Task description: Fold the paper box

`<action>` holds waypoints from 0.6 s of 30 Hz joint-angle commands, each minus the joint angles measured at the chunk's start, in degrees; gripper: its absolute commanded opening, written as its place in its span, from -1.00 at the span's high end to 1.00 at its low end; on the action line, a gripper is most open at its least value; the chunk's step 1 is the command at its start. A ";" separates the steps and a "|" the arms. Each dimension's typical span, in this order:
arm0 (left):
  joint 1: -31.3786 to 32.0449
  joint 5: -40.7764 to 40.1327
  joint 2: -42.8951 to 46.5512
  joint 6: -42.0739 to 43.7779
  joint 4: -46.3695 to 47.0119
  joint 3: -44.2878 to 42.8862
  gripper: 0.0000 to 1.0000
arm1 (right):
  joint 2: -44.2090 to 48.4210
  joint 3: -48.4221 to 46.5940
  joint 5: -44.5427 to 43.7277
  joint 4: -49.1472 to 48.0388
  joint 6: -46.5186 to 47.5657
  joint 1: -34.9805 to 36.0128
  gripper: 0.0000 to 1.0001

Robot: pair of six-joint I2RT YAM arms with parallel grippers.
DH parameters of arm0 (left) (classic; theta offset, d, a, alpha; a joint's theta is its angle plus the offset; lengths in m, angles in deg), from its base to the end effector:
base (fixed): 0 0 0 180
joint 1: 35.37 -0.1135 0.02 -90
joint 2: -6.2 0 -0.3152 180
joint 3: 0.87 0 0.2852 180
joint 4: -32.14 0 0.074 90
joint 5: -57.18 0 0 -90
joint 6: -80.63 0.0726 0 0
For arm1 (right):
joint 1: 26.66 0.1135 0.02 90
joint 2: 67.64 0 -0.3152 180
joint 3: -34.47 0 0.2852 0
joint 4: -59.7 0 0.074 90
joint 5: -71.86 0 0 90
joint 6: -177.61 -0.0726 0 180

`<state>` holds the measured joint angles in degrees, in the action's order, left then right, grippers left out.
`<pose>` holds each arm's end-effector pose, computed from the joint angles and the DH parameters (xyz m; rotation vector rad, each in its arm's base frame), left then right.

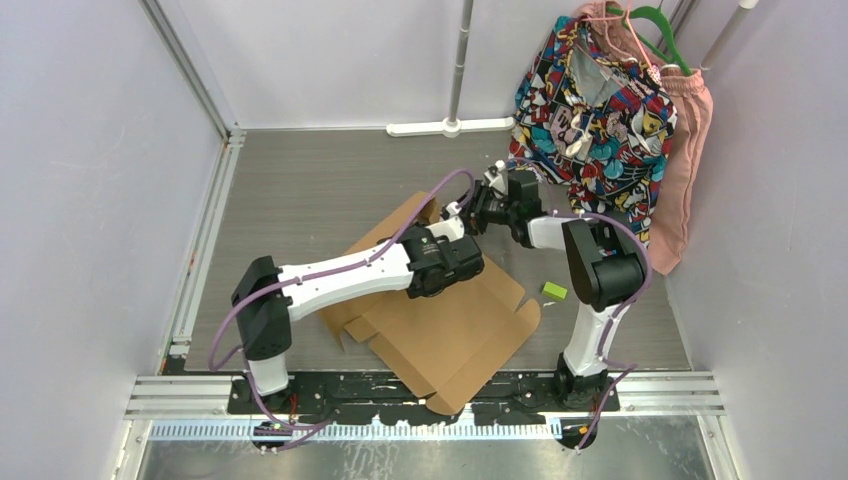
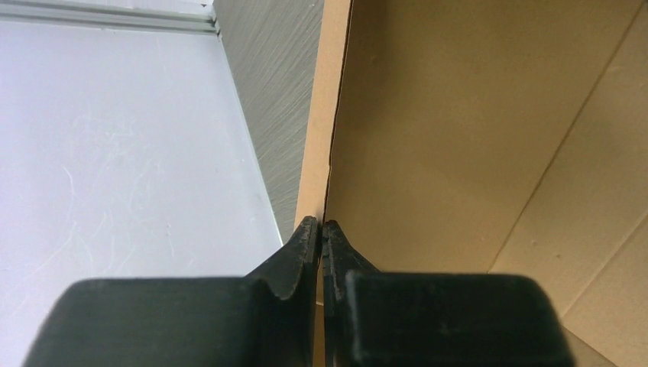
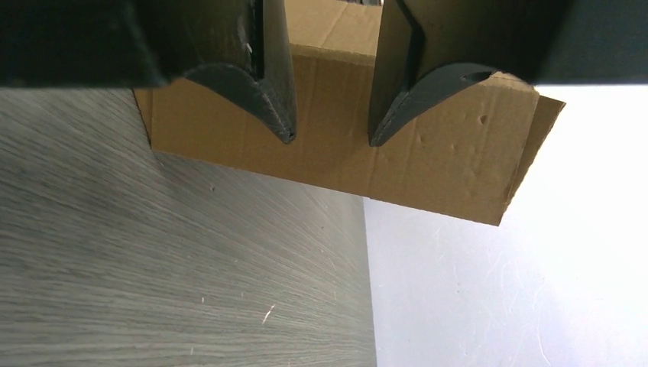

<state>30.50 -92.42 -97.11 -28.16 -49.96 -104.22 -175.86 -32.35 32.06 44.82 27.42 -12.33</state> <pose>0.2178 -0.3331 0.3108 0.8030 2.0634 0.8333 0.4128 0.1630 0.1705 0.2700 2.2739 1.6437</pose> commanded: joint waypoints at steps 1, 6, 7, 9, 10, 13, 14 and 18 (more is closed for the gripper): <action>1.63 -2.90 -1.70 -3.73 -0.50 -4.23 0.93 | 5.26 3.92 1.31 -2.77 4.87 0.08 0.10; 2.90 -3.75 -3.13 -4.73 -2.21 -5.75 0.93 | 8.53 10.29 -1.17 -9.21 5.78 -1.98 0.02; 3.10 -3.84 -3.33 -4.76 -2.35 -5.93 0.93 | 9.05 11.45 -1.98 -10.48 5.73 -2.25 0.02; 3.46 -4.03 -3.91 -4.97 -2.89 -6.64 0.93 | 10.24 14.76 -4.09 -14.59 5.47 -2.66 0.02; 3.62 -4.23 -4.25 -5.02 -3.30 -7.01 0.93 | 10.67 15.79 -4.98 -15.89 5.50 -2.68 0.02; 4.31 -4.83 -5.28 -5.41 -4.51 -8.34 0.93 | 12.29 19.59 -8.04 -21.49 5.30 -3.00 0.02; 4.66 -5.06 -5.58 -5.53 -4.82 -8.75 0.94 | 12.80 20.78 -8.88 -23.36 5.27 -3.20 0.02; 5.63 -5.70 -6.69 -6.43 -6.31 -9.83 0.94 | 14.25 25.47 -12.15 -31.16 4.91 -4.20 0.04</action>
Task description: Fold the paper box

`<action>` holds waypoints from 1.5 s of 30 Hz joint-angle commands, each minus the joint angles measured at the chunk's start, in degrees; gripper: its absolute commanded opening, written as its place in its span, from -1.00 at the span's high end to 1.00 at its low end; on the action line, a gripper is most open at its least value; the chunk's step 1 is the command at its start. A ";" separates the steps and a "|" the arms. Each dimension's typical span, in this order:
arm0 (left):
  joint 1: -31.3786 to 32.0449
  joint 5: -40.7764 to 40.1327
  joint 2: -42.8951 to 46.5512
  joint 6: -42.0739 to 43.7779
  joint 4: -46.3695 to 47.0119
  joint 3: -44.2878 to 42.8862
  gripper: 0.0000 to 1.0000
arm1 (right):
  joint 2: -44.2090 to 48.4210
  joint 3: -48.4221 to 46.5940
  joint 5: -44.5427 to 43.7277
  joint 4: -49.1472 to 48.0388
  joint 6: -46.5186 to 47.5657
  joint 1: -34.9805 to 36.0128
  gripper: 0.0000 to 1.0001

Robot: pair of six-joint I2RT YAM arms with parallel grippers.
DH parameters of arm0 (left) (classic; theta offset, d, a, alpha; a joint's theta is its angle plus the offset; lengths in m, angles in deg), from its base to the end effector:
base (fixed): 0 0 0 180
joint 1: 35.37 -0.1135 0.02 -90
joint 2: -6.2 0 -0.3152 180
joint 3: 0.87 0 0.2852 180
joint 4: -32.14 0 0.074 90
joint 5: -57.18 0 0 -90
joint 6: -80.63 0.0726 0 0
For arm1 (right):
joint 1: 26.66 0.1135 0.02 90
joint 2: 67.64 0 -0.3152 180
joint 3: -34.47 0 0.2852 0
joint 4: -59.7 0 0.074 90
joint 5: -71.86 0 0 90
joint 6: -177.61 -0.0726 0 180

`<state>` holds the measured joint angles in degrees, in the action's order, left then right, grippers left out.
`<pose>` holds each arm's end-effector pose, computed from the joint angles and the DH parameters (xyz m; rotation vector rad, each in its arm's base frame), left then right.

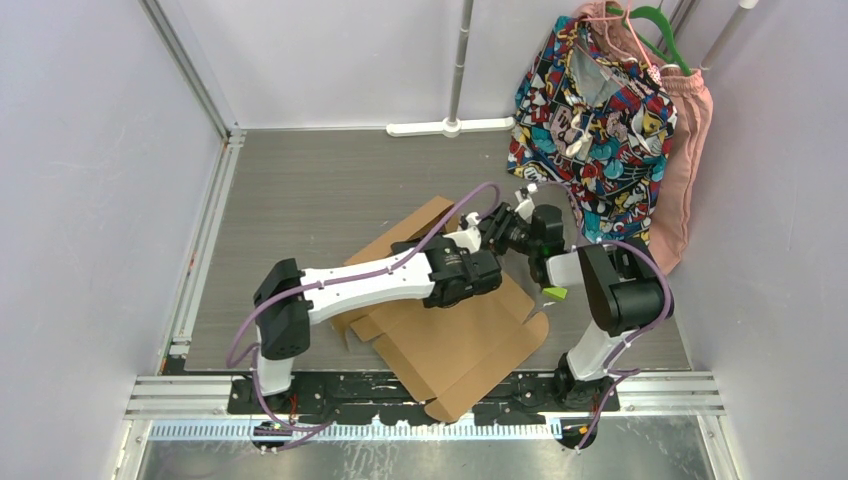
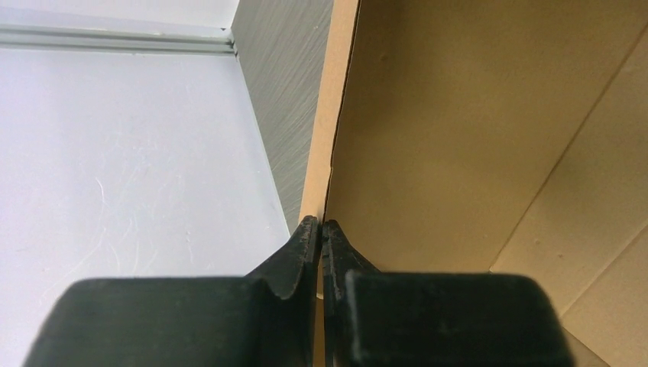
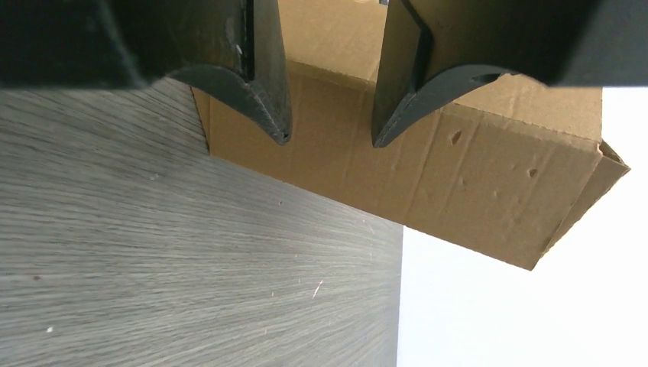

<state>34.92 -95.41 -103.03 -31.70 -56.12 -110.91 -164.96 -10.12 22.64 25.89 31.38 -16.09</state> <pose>0.2002 -0.3678 0.3078 0.8561 1.9971 0.8773 0.3402 0.1117 0.1574 0.2903 2.0758 1.4253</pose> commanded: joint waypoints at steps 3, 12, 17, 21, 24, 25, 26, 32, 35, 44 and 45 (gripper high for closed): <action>1.84 -3.10 -1.37 -3.69 -1.04 -3.38 0.93 | 3.23 6.57 -4.02 -19.97 -0.59 -1.49 0.06; 2.89 -3.52 -1.55 -5.14 -1.94 -2.75 0.94 | 1.31 12.98 -6.28 -36.05 -2.43 -2.79 0.06; 3.15 -3.37 -2.07 -5.18 -1.95 -2.79 0.93 | 3.47 13.40 -5.22 -36.01 -0.68 -2.75 0.00; 3.30 -3.25 -2.76 -5.14 -2.16 -3.22 0.93 | 4.21 13.32 -3.20 -35.97 -0.30 -2.75 -0.01; 3.29 -3.20 -3.08 -4.94 -2.03 -3.73 0.93 | 5.18 14.11 -2.27 -35.98 0.25 -2.77 -0.04; 3.36 -3.16 -3.28 -4.86 -2.02 -3.94 0.94 | 5.60 14.47 -1.85 -35.96 0.52 -2.70 -0.05; 3.45 -3.09 -3.47 -4.55 -2.03 -4.16 0.93 | 5.90 14.76 -1.62 -35.97 1.01 -2.68 -0.07; 3.80 -2.98 -4.13 -3.66 -1.76 -5.23 0.93 | 5.65 15.65 -1.64 -34.13 4.59 -0.64 -0.14; 4.23 -2.85 -4.23 -3.44 -1.68 -5.37 0.94 | 6.59 15.30 -2.49 -31.23 6.98 0.92 -0.15; 5.28 -2.54 -4.58 -2.75 -1.39 -5.48 0.94 | 15.56 12.80 -12.60 -7.72 21.46 8.08 -0.15; 5.35 -2.47 -4.59 -2.58 -1.19 -5.47 0.94 | 16.32 12.72 -14.05 -6.07 22.82 8.75 -0.16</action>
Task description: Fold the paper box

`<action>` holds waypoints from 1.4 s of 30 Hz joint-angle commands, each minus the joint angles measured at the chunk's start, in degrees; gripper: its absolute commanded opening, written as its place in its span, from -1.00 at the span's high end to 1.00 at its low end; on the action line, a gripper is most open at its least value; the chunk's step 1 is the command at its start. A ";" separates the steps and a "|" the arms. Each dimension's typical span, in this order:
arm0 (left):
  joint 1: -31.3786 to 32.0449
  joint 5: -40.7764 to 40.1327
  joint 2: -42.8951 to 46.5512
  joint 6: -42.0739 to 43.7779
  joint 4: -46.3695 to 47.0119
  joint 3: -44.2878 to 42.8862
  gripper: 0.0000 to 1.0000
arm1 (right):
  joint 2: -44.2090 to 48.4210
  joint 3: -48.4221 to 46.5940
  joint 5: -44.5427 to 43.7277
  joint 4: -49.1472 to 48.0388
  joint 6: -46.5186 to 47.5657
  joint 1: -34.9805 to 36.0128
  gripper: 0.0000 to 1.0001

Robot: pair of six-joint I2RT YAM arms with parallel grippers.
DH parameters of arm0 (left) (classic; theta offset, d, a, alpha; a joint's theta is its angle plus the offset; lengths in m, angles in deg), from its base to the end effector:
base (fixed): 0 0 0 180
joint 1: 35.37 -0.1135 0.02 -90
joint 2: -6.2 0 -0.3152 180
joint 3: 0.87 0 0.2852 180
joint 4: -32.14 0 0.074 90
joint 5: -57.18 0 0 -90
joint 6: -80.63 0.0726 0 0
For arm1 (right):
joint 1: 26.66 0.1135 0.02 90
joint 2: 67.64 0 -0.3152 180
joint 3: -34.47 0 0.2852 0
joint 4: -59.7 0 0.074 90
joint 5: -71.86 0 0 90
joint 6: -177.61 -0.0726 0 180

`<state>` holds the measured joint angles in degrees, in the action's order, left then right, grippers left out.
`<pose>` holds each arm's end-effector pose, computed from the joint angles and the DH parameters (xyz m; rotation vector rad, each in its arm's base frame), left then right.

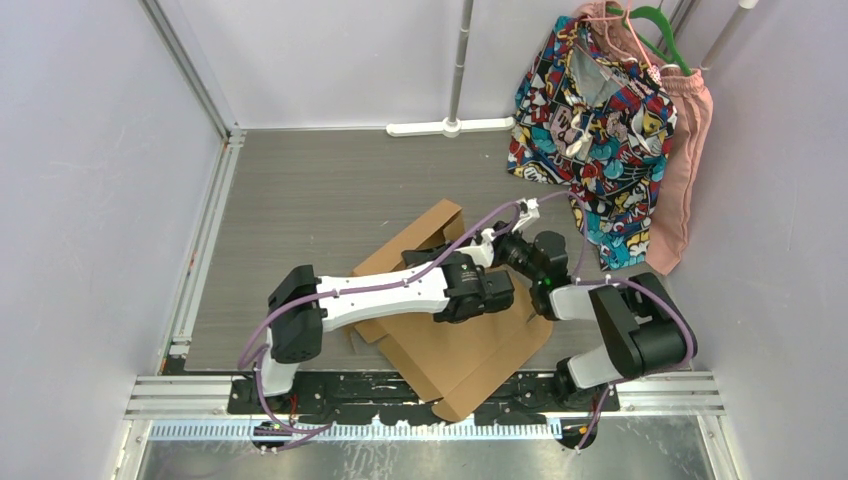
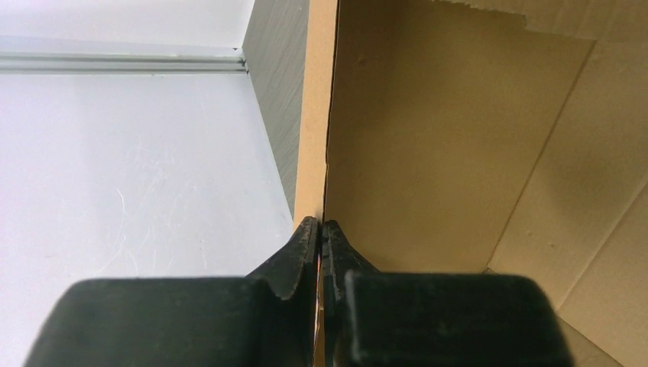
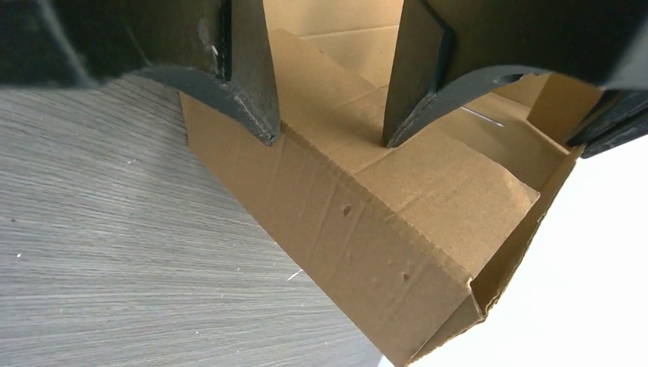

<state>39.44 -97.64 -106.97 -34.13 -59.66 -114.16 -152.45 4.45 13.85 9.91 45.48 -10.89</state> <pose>0.1751 -0.3940 0.2990 0.9208 1.9255 0.8987 0.2696 0.1161 0.1826 -0.0482 1.7951 1.2060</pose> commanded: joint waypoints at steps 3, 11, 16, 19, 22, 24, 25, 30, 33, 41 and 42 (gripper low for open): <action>1.03 -0.07 -0.51 0.37 2.99 -1.90 0.94 | 4.71 -2.76 -8.11 13.69 11.46 5.14 -0.18; 1.62 1.02 1.05 2.74 6.69 0.29 0.95 | 2.63 -4.15 -12.52 14.63 14.06 5.79 -0.27; 1.78 1.51 2.16 4.28 8.88 1.90 0.96 | 0.09 -5.85 -13.21 14.48 15.20 5.78 -0.28; 1.75 1.62 2.59 4.70 9.54 2.68 0.96 | -0.80 -6.40 -13.69 13.75 15.20 5.83 -0.27; 1.80 1.58 2.86 5.19 10.11 3.20 0.96 | -0.47 -6.54 -13.68 13.00 14.77 5.76 -0.25; 1.75 1.62 3.00 5.32 10.51 3.48 0.97 | -0.84 -7.13 -13.39 12.85 14.35 5.71 -0.21; 1.77 1.73 3.17 5.59 10.97 3.68 0.97 | -1.14 -7.48 -13.05 12.55 13.99 5.70 -0.21; 1.75 2.04 4.06 6.39 12.29 4.75 0.97 | -2.01 -8.13 -9.60 8.51 10.14 5.30 -0.21; 1.79 1.92 4.34 6.38 12.25 5.24 0.97 | -1.61 -7.96 -3.81 5.77 7.23 4.05 -0.21; 1.77 2.40 4.53 6.46 13.34 5.94 0.98 | -1.55 -7.45 4.06 0.82 0.12 1.01 -0.20; 1.83 2.56 4.48 6.54 13.52 5.89 0.98 | -1.55 -7.56 4.26 0.84 -0.03 0.95 -0.18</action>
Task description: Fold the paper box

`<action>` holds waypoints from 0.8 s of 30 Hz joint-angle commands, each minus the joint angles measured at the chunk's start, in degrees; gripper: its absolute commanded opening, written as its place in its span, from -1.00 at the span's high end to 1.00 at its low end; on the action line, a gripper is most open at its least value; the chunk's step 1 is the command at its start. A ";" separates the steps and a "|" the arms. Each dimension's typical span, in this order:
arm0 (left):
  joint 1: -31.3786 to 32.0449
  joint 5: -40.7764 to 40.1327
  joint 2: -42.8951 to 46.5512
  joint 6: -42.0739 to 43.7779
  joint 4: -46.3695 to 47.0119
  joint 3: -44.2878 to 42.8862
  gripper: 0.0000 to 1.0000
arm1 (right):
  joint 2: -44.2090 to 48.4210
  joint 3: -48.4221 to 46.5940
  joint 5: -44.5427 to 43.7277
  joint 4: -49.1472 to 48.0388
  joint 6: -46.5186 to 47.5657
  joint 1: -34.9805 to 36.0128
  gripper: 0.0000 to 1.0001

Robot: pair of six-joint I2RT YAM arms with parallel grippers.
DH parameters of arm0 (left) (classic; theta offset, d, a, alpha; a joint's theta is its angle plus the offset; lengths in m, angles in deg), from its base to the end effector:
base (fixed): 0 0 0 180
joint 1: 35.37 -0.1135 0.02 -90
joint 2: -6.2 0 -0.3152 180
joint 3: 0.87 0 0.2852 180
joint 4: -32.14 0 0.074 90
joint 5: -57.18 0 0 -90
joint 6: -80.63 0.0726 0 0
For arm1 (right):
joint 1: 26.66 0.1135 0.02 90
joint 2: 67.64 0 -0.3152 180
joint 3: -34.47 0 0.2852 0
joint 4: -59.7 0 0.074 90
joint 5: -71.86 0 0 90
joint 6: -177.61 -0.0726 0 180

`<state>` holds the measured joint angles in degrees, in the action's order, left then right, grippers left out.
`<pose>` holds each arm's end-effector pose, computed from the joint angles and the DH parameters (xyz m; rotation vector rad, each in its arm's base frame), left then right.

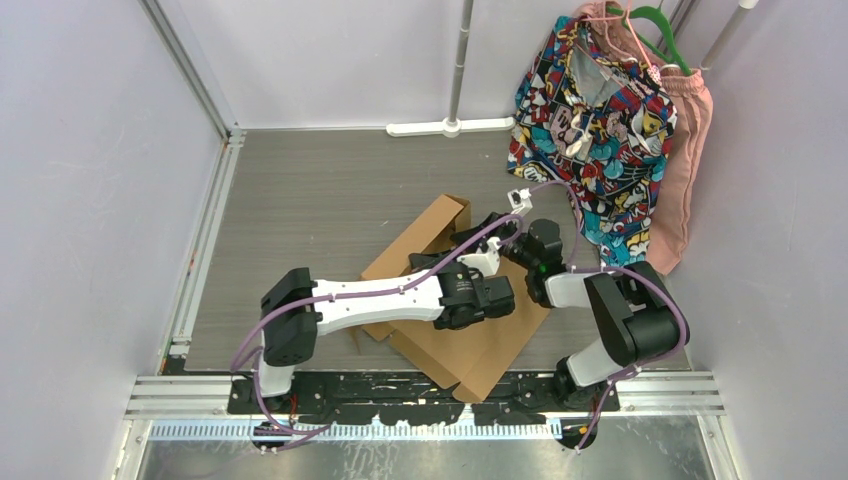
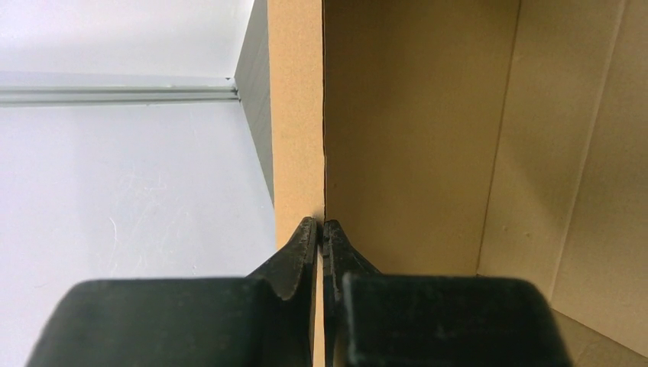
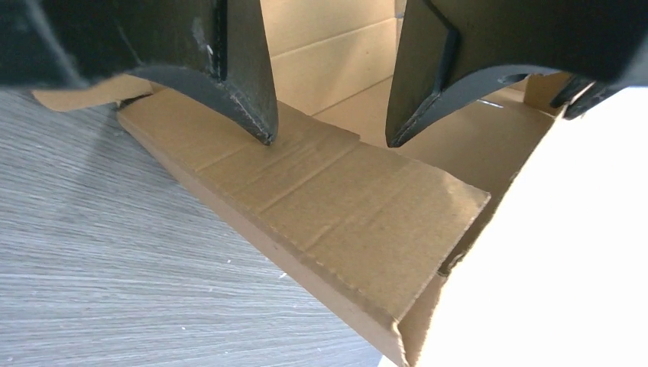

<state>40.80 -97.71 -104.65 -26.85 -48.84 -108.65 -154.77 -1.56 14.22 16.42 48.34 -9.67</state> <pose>0.1661 -0.3997 0.2885 0.9741 1.8750 0.8385 0.2922 0.1299 0.1879 -0.0982 1.8372 1.1897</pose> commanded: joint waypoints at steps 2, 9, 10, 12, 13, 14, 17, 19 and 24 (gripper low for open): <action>0.48 2.86 2.21 -0.60 2.97 0.36 0.99 | 0.31 -1.84 4.15 -5.78 -3.30 -0.31 -0.16; 0.65 3.11 2.47 1.49 5.02 0.75 1.00 | -3.88 -1.15 3.80 -12.64 -6.95 -0.30 -0.14; 0.62 3.18 2.60 1.71 5.23 0.90 0.99 | -5.08 -1.23 3.49 -14.45 -7.97 -0.32 -0.13; 0.59 4.07 3.24 2.83 6.51 1.37 1.00 | -8.42 -1.22 2.63 -18.65 -10.16 -0.37 -0.12; 0.65 4.54 3.60 3.00 6.82 1.41 1.00 | -9.70 -1.36 2.11 -20.78 -11.44 -0.30 -0.12; 0.63 4.77 4.06 3.13 7.07 1.42 0.99 | -11.04 -1.42 1.40 -22.38 -12.27 -0.23 -0.12; 0.57 5.11 4.55 3.32 7.34 1.42 1.00 | -14.20 -1.23 -0.70 -26.51 -14.14 -0.10 -0.11; 0.57 5.18 4.50 3.41 7.40 1.50 1.00 | -14.62 -1.02 -2.08 -26.58 -13.53 0.23 -0.11; 0.66 5.59 3.95 3.71 7.80 1.39 1.00 | -14.41 -0.78 -4.78 -26.59 -12.74 0.71 -0.11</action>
<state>40.86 -95.28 -102.57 -22.83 -43.93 -107.43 -170.00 -1.58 13.24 -3.14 35.36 -9.47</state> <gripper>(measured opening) 0.026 0.556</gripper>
